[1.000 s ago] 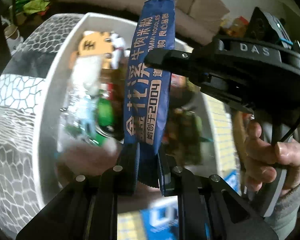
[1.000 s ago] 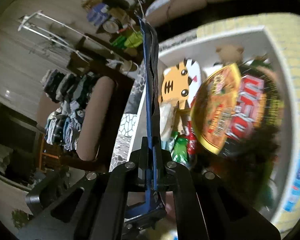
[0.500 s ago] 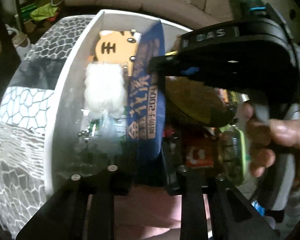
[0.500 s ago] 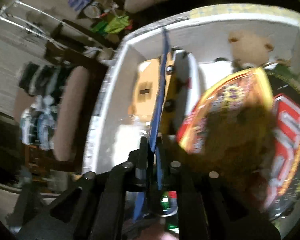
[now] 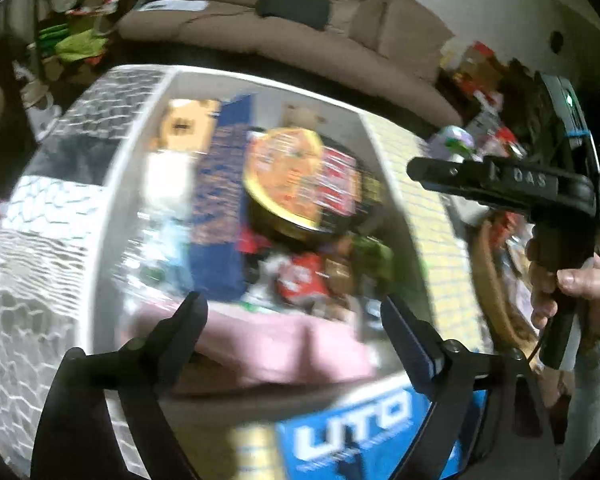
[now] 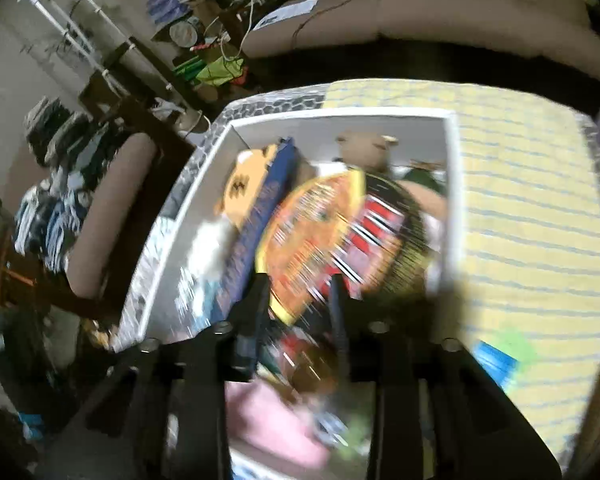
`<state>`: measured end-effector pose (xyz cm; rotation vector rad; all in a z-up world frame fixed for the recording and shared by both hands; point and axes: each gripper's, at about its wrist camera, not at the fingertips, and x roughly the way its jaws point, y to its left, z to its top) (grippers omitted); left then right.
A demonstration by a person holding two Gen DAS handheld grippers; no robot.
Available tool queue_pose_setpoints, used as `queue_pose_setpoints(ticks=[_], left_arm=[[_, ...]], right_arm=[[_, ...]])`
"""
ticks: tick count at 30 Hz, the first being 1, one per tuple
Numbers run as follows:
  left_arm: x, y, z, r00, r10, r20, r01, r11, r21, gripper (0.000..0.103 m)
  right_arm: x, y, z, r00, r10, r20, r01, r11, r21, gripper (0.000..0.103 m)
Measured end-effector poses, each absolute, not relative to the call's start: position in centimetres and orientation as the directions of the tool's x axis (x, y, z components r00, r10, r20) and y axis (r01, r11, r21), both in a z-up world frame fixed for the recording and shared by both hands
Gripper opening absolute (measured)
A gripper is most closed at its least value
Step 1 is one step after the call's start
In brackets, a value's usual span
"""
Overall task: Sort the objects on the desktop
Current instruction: 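Open the right gripper and move it back to the table, then grasp the blue tissue pack and green sachet with the right gripper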
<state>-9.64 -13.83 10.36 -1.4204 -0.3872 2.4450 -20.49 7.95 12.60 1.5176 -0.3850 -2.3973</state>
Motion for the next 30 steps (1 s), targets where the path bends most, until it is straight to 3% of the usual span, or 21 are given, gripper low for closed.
queue_pose_setpoints(ticks=[7, 13, 18, 20, 21, 22, 24, 30], left_arm=[[-7.7, -4.5, 9.8, -0.381, 0.458, -0.803, -0.244, -0.888, -0.391, 0.091], [-8.0, 1.8, 9.3, -0.305, 0.521, -0.797, -0.311, -0.846, -0.434, 0.091], [-9.9, 5.4, 8.1, -0.25, 0.609, -0.753, -0.287, -0.789, -0.543, 0.088], [-10.6, 6.7, 7.4, -0.244, 0.64, -0.729, -0.269, -0.767, -0.583, 0.084], [-10.9, 7.2, 7.0, -0.242, 0.649, -0.721, -0.261, -0.759, -0.596, 0.078], [-11.1, 7.8, 6.5, -0.243, 0.652, -0.718, -0.246, -0.758, -0.604, 0.064], [-11.8, 9.0, 5.3, -0.244, 0.637, -0.732, -0.221, -0.771, -0.597, 0.054], [-13.3, 10.8, 1.9, -0.231, 0.607, -0.76, -0.151, -0.794, -0.589, 0.051]], right_arm=[[-12.9, 17.8, 12.7, -0.413, -0.279, -0.867, -0.017, -0.949, 0.314, 0.041], [-10.0, 24.8, 6.4, -0.372, -0.299, -0.879, -0.178, -0.906, 0.384, 0.042], [-9.6, 28.8, 0.8, -0.359, -0.363, -0.86, -0.257, -0.847, 0.465, 0.042], [-10.2, 30.1, -0.6, -0.371, -0.383, -0.846, -0.273, -0.826, 0.493, 0.041], [-10.6, 30.6, -1.1, -0.379, -0.392, -0.838, -0.273, -0.818, 0.506, 0.041], [-11.1, 30.9, -1.4, -0.386, -0.398, -0.832, -0.27, -0.813, 0.515, 0.04], [-12.0, 31.6, -2.0, -0.409, -0.407, -0.817, -0.258, -0.807, 0.531, 0.039], [-13.9, 31.9, -4.1, -0.44, -0.465, -0.768, -0.213, -0.777, 0.593, 0.033]])
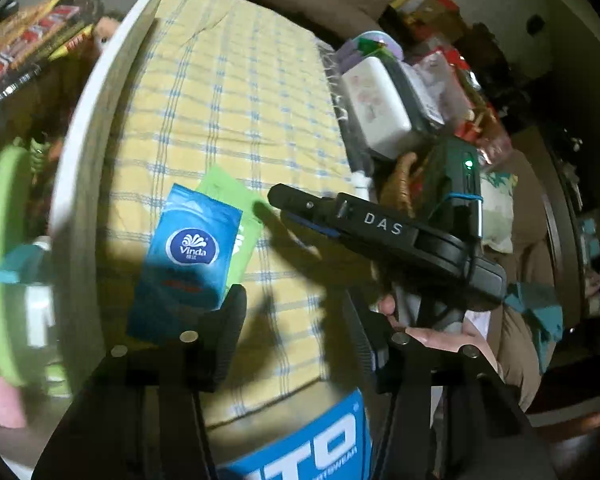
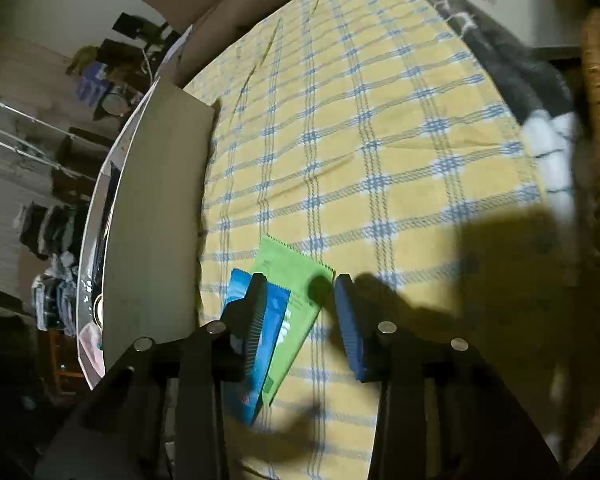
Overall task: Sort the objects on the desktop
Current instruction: 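Grasp the blue tissue pack and green sachet with the right gripper, then lift the tissue pack and green sachet and carry them over the box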
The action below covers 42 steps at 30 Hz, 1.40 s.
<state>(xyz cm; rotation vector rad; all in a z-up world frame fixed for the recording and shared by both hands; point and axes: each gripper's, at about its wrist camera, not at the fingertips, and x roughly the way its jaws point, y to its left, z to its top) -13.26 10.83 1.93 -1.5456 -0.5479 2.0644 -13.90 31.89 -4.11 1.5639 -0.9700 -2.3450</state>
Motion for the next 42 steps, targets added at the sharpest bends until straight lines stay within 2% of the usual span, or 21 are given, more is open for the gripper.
queue_pose_setpoints(ticks=[4, 7, 11, 18, 23, 29, 32, 33, 35, 38, 40, 42], left_arm=[[-13.6, 12.4, 1.0, -0.223, 0.539, -0.812, -0.168, -0.842, -0.513, 0.051], [-13.4, 13.9, 0.2, -0.215, 0.452, -0.866, -0.217, -0.886, -0.409, 0.051], [-13.6, 15.3, -1.9, -0.153, 0.395, -0.906, -0.263, -0.9, -0.348, 0.051], [-13.9, 15.0, -3.0, -0.126, 0.434, -0.892, -0.269, -0.88, -0.391, 0.053], [-13.6, 14.9, -3.2, -0.117, 0.468, -0.876, -0.3, -0.857, -0.418, 0.053], [-13.2, 14.9, -3.2, -0.124, 0.478, -0.87, -0.344, -0.843, -0.414, 0.053], [-13.2, 14.8, -3.2, -0.122, 0.492, -0.862, -0.353, -0.833, -0.425, 0.055], [-13.2, 14.7, -3.2, -0.123, 0.493, -0.861, -0.353, -0.833, -0.427, 0.055], [-13.3, 14.6, -3.1, -0.121, 0.496, -0.86, -0.346, -0.833, -0.432, 0.055], [-12.8, 14.6, -2.1, -0.115, 0.499, -0.859, -0.35, -0.83, -0.435, 0.057], [-11.9, 14.6, -0.8, -0.123, 0.514, -0.849, -0.376, -0.816, -0.439, 0.067], [-10.8, 14.1, 1.1, -0.143, 0.526, -0.838, -0.407, -0.803, -0.435, 0.072]], right_arm=[[-14.8, 31.8, -5.8, -0.425, -0.504, -0.752, -0.206, -0.755, 0.622, 0.032], [-15.0, 32.0, -6.6, -0.429, -0.525, -0.735, -0.2, -0.739, 0.644, 0.03], [-15.0, 32.7, -6.9, -0.422, -0.546, -0.724, -0.202, -0.722, 0.662, 0.03], [-15.2, 32.1, -7.5, -0.377, -0.609, -0.698, -0.182, -0.69, 0.701, 0.031], [-16.0, 29.8, -8.4, -0.308, -0.711, -0.632, -0.118, -0.63, 0.767, 0.032], [-16.8, 28.2, -9.1, -0.265, -0.765, -0.587, -0.053, -0.597, 0.801, 0.032], [-17.0, 27.0, -8.9, -0.231, -0.767, -0.599, 0.018, -0.619, 0.785, 0.032], [-17.0, 26.9, -8.8, -0.229, -0.761, -0.607, 0.026, -0.628, 0.777, 0.03], [-17.1, 26.5, -8.5, -0.238, -0.728, -0.643, 0.046, -0.669, 0.742, 0.008], [-16.8, 26.0, -8.1, -0.267, -0.694, -0.669, 0.062, -0.705, 0.707, 0.005], [-16.5, 26.4, -7.3, -0.298, -0.679, -0.671, 0.069, -0.717, 0.694, 0.004], [-16.0, 27.4, -5.8, -0.351, -0.675, -0.649, 0.069, -0.71, 0.701, 0.004]])
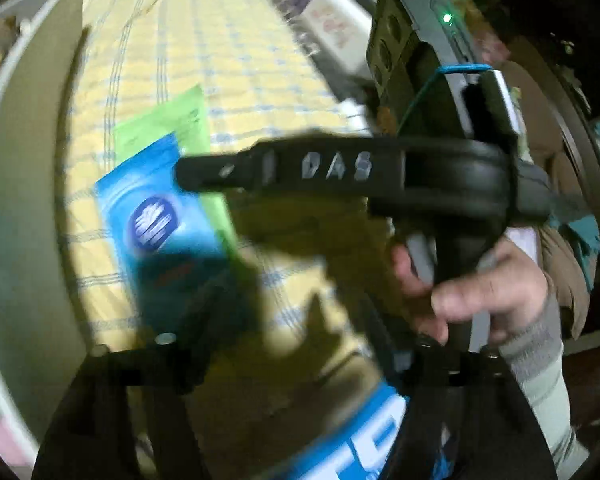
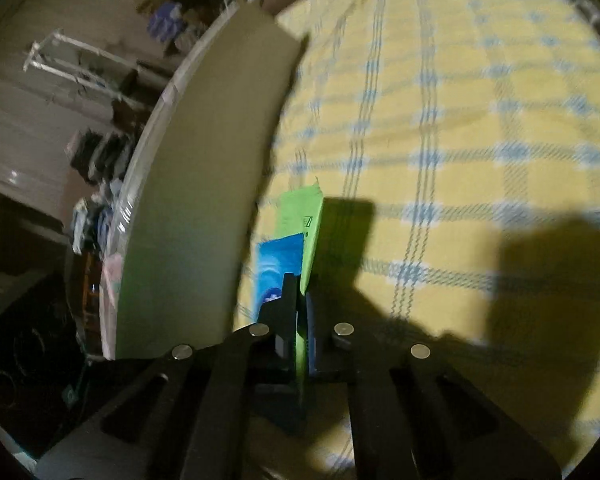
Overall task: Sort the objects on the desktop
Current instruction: 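Lift the tissue pack and green sachet and carry them over the box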
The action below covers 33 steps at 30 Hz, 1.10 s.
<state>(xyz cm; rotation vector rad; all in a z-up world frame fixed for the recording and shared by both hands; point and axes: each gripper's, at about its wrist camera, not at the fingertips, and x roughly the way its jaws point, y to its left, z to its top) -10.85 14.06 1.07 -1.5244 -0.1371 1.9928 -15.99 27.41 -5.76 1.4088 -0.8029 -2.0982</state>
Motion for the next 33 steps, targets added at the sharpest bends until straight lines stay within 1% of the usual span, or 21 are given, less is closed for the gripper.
queue_pose_setpoints(ticks=[3, 5, 6, 8, 10, 12, 14, 16, 17, 18, 19, 20, 21, 22, 23, 24, 25, 31, 33], left_arm=[[-10.6, 13.2, 3.8, -0.184, 0.563, -0.806, -0.408, -0.789, -0.459, 0.074], [-10.2, 11.6, 5.7, -0.234, 0.597, -0.767, -0.397, -0.779, -0.485, 0.081], [-10.1, 10.5, 6.3, -0.261, 0.611, -0.748, -0.389, -0.775, -0.497, 0.087], [-10.4, 8.5, 6.8, -0.293, 0.648, -0.703, -0.354, -0.757, -0.55, 0.088], [-10.7, 6.7, 6.4, -0.288, 0.73, -0.62, -0.292, -0.683, -0.669, 0.088], [-11.0, 6.5, 6.2, -0.27, 0.795, -0.544, -0.273, -0.605, -0.748, 0.089], [-11.1, 6.8, 5.7, -0.255, 0.852, -0.458, -0.275, -0.518, -0.81, 0.089], [-10.9, 7.6, 6.0, -0.239, 0.89, -0.389, -0.276, -0.446, -0.852, 0.09], [-10.6, 7.7, 5.9, -0.217, 0.919, -0.329, -0.283, -0.382, -0.88, 0.09], [-10.1, 7.6, 5.9, -0.196, 0.937, -0.289, -0.29, -0.337, -0.896, 0.089], [-9.6, 7.9, 6.0, -0.178, 0.944, -0.279, -0.294, -0.322, -0.9, 0.082], [-9.2, 8.1, 6.1, -0.15, 0.951, -0.271, -0.297, -0.305, -0.905, 0.071], [-8.7, 8.2, 6.4, -0.135, 0.95, -0.283, -0.303, -0.311, -0.901, 0.041], [-8.1, 7.8, 6.9, -0.139, 0.94, -0.312, -0.317, -0.341, -0.885, 0.032], [-7.7, 7.4, 7.5, -0.149, 0.935, -0.323, -0.331, -0.355, -0.875, 0.032], [-7.4, 7.0, 8.0, -0.159, 0.93, -0.333, -0.34, -0.368, -0.865, 0.025], [-7.0, 6.3, 8.6, -0.173, 0.924, -0.342, -0.344, -0.382, -0.858, 0.021], [-5.8, -1.1, 11.8, -0.267, 0.898, -0.351, -0.316, -0.426, -0.848, 0.019], [-5.6, -4.1, 12.3, -0.304, 0.888, -0.346, -0.302, -0.434, -0.849, 0.016]], right_arm=[[-14.9, 29.0, -3.3, -0.417, -0.657, -0.628, 0.063, -0.71, 0.701, 0.004], [-14.0, 29.7, -1.3, -0.454, -0.649, -0.611, 0.064, -0.708, 0.704, 0.004], [-13.3, 30.1, 0.1, -0.476, -0.643, -0.601, 0.071, -0.709, 0.702, 0.004], [-11.7, 31.1, 2.4, -0.507, -0.637, -0.58, 0.077, -0.704, 0.706, 0.003], [-10.3, 32.0, 4.2, -0.52, -0.633, -0.573, 0.077, -0.703, 0.707, 0.003], [-9.0, 32.9, 6.4, -0.537, -0.654, -0.533, 0.087, -0.671, 0.736, 0.003], [-7.3, 33.6, 8.3, -0.553, -0.682, -0.479, 0.101, -0.626, 0.773, 0.003], [-5.9, 33.8, 9.7, -0.559, -0.697, -0.449, 0.114, -0.601, 0.791, 0.003], [-5.1, 33.4, 10.3, -0.561, -0.704, -0.435, 0.121, -0.59, 0.798, 0.003], [-4.5, 33.1, 10.7, -0.559, -0.708, -0.431, 0.122, -0.585, 0.802, 0.003], [-4.0, 32.8, 10.9, -0.559, -0.709, -0.43, 0.118, -0.581, 0.806, 0.003], [-3.6, 32.5, 11.1, -0.557, -0.714, -0.425, 0.113, -0.572, 0.812, 0.003], [-3.3, 31.9, 11.1, -0.551, -0.723, -0.417, 0.115, -0.56, 0.82, 0.003], [-2.9, 31.6, 11.2, -0.55, -0.722, -0.419, 0.112, -0.561, 0.82, 0.003], [-2.7, 31.2, 11.3, -0.551, -0.718, -0.426, 0.109, -0.568, 0.816, 0.003], [-2.6, 30.6, 11.6, -0.549, -0.715, -0.434, 0.109, -0.575, 0.811, 0.003], [-2.6, 30.1, 11.9, -0.548, -0.712, -0.439, 0.107, -0.58, 0.807, 0.003], [-3.6, 25.0, 14.9, -0.533, -0.703, -0.47, 0.145, -0.624, 0.768, 0.003], [-4.2, 23.3, 15.7, -0.531, -0.706, -0.469, 0.163, -0.628, 0.761, 0.003]])
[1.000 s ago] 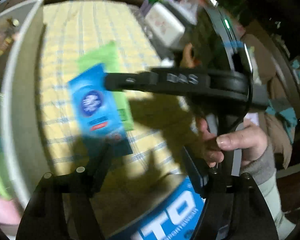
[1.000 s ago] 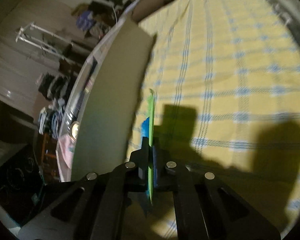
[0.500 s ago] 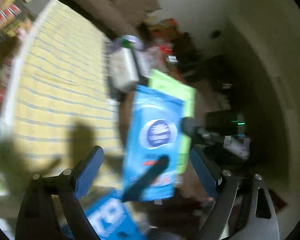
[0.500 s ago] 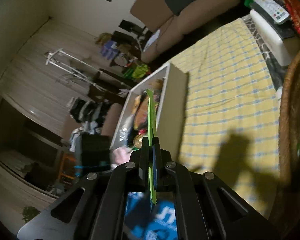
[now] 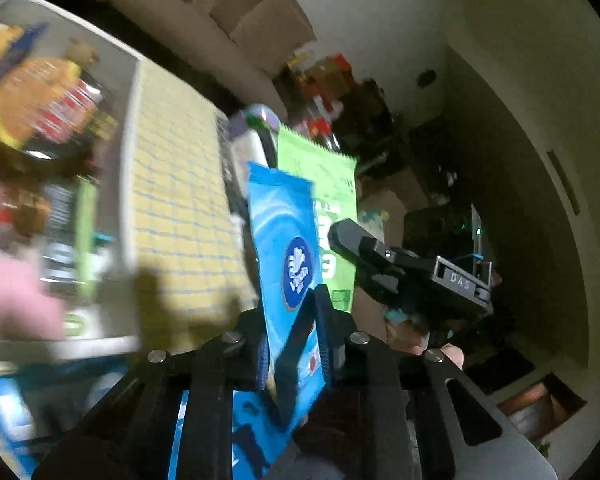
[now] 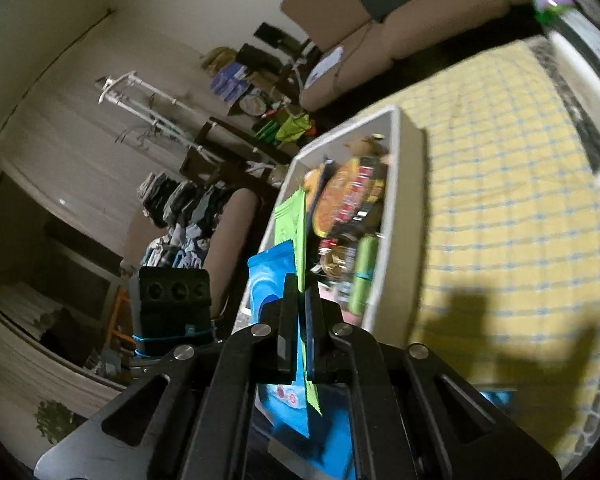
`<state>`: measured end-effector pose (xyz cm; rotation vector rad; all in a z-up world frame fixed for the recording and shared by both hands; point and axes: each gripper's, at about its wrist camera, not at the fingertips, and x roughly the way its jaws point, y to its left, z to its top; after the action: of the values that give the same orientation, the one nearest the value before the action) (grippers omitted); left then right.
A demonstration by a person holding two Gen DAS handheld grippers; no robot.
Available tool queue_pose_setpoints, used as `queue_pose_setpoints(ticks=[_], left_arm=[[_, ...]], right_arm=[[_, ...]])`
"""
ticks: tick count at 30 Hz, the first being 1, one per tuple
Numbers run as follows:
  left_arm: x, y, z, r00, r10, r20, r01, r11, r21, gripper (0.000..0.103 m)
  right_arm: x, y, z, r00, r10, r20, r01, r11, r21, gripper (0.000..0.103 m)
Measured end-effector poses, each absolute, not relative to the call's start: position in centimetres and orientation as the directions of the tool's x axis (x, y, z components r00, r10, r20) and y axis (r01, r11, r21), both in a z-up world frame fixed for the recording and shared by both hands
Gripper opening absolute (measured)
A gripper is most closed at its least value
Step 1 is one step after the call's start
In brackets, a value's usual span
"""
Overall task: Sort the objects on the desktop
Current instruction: 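Lift the tissue pack and green sachet and carry them over the box, then lower the items into the box and open the right gripper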
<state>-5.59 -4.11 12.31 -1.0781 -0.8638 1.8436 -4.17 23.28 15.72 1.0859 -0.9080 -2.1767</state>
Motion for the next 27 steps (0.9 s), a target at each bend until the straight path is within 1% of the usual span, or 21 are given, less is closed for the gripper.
queue_pose_setpoints(ticks=[3, 7, 11, 16, 18, 21, 22, 23, 25, 26, 27], left_arm=[[-5.8, -9.3, 12.7, -0.364, 0.855, -0.37, -0.266, -0.476, -0.838, 0.016], [-6.9, -16.6, 13.2, -0.453, 0.787, -0.419, -0.21, -0.551, -0.808, 0.016], [-8.3, -21.8, 12.3, -0.498, 0.71, -0.498, -0.139, -0.632, -0.762, 0.016], [-9.8, -22.4, 9.3, -0.451, 0.69, -0.566, -0.122, -0.676, -0.727, 0.016], [-9.4, -21.8, 8.7, -0.426, 0.698, -0.576, -0.136, -0.678, -0.722, 0.016], [-8.2, -20.8, 7.7, -0.368, 0.723, -0.585, -0.162, -0.669, -0.725, 0.016], [-7.8, -20.5, 7.6, -0.353, 0.726, -0.59, -0.166, -0.67, -0.724, 0.018], [-7.4, -20.3, 7.5, -0.336, 0.729, -0.596, -0.166, -0.669, -0.725, 0.023], [-6.9, -19.8, 6.9, -0.309, 0.726, -0.614, -0.13, -0.672, -0.729, 0.058], [-6.8, -19.7, 6.5, -0.303, 0.725, -0.619, -0.112, -0.672, -0.732, 0.064], [-6.8, -19.4, 6.2, -0.293, 0.732, -0.615, -0.101, -0.663, -0.742, 0.068]], right_arm=[[-5.5, 20.5, 16.7, -0.525, -0.708, -0.472, 0.174, -0.632, 0.756, 0.003], [-7.7, 16.7, 16.9, -0.51, -0.693, -0.51, 0.169, -0.662, 0.73, 0.003], [-10.0, 13.5, 15.5, -0.491, -0.69, -0.532, 0.152, -0.669, 0.728, 0.003], [-12.6, 10.0, 11.7, -0.443, -0.663, -0.603, 0.105, -0.707, 0.7, 0.003], [-13.1, 8.8, 10.0, -0.42, -0.662, -0.621, 0.092, -0.711, 0.697, 0.003], [-13.5, 7.8, 8.3, -0.397, -0.678, -0.618, 0.093, -0.7, 0.708, 0.003], [-13.6, 7.7, 7.9, -0.392, -0.687, -0.612, 0.093, -0.691, 0.716, 0.003], [-13.6, 7.6, 7.8, -0.388, -0.688, -0.614, 0.099, -0.693, 0.714, 0.003], [-13.7, 7.5, 8.0, -0.395, -0.671, -0.628, 0.099, -0.71, 0.697, 0.003], [-13.7, 7.7, 8.1, -0.398, -0.675, -0.622, 0.098, -0.705, 0.703, 0.003], [-13.6, 7.9, 8.3, -0.401, -0.679, -0.615, 0.097, -0.7, 0.708, 0.003]])
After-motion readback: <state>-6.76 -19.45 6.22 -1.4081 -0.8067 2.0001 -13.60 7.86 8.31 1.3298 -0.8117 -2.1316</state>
